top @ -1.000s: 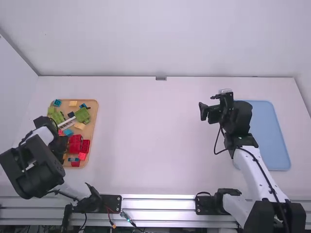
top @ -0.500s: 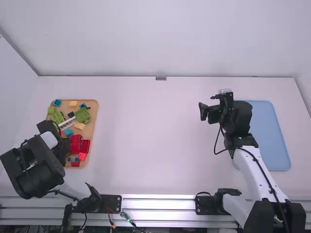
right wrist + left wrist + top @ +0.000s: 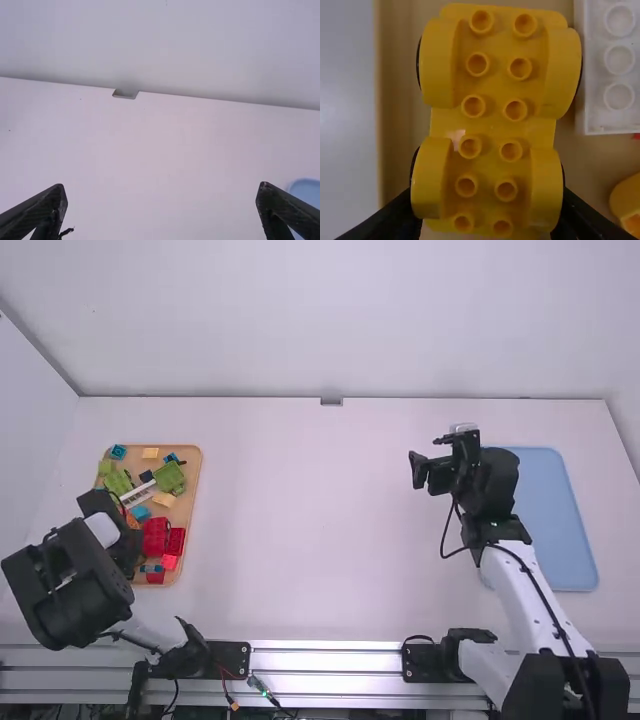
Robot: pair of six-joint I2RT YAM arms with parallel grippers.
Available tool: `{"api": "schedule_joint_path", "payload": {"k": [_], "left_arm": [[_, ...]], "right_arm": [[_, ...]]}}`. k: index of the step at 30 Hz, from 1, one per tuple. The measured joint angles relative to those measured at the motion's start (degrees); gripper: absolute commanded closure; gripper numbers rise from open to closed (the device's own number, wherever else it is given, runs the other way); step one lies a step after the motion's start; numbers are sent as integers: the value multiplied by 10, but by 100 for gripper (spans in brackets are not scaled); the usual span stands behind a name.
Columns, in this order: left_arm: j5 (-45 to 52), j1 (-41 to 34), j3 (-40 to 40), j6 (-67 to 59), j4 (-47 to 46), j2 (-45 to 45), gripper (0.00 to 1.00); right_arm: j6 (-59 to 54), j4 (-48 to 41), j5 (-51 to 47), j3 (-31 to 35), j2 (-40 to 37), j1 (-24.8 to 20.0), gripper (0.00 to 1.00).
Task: Assemble lego blocks to make yellow taxi
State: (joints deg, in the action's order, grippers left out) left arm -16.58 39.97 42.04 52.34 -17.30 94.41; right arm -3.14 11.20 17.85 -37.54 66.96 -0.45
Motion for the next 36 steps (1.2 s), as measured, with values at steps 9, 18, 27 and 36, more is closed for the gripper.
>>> {"api": "schedule_joint_path", "payload": {"k": [9, 18, 27, 36], "left_arm": [[-18, 0, 0, -53, 20, 0, 5], [-21, 0, 1, -93, 50, 18, 19], [-23, 0, 1, -99, 52, 19, 46], [-27, 0, 9, -83, 26, 19, 59]], "right_arm": [[2, 0, 4, 0, 0, 0, 1], [1, 0, 5, 0, 0, 0, 1], [2, 0, 5, 0, 0, 0, 1], [1, 0, 5, 0, 0, 0, 1]]}}
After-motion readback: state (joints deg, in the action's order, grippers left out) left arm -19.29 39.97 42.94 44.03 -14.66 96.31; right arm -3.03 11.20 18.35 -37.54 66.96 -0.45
